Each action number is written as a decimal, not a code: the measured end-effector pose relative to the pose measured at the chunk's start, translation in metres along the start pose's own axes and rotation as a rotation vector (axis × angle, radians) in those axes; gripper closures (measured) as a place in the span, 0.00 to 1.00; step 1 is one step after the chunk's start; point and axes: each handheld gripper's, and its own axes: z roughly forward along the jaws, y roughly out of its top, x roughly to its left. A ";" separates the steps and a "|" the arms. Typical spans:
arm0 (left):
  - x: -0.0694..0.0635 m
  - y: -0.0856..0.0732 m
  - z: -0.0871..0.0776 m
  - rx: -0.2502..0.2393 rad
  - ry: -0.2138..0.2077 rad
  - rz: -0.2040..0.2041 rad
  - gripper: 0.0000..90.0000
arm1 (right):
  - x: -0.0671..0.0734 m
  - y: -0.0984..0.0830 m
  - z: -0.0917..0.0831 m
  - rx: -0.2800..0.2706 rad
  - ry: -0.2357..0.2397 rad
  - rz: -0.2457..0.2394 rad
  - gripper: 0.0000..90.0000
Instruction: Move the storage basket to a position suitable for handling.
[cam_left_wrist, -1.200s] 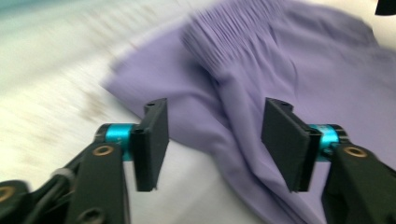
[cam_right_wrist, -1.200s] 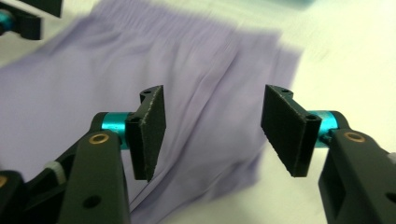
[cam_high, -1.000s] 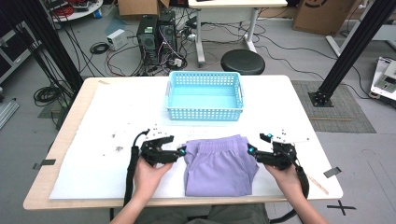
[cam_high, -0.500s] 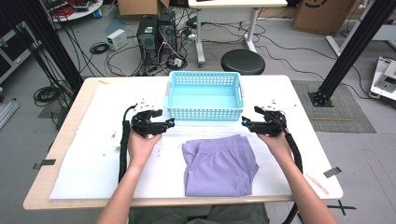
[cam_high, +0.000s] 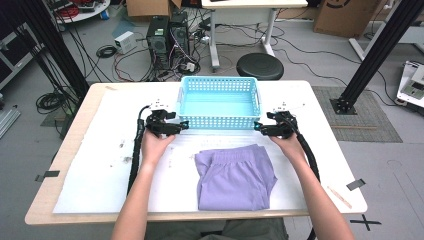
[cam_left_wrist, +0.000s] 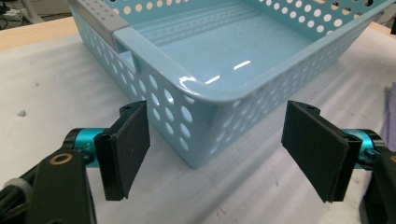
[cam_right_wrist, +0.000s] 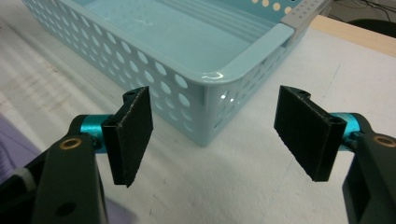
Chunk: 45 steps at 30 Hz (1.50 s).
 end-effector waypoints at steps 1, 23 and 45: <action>0.001 0.002 0.002 0.005 -0.018 -0.007 0.26 | -0.001 0.002 0.003 0.004 0.007 -0.007 0.32; -0.007 0.002 0.012 0.024 0.012 0.027 0.46 | 0.000 0.012 0.010 0.025 0.019 -0.030 0.54; -0.061 -0.006 0.003 0.087 -0.013 0.125 0.50 | -0.001 -0.021 -0.036 0.045 0.026 -0.053 0.54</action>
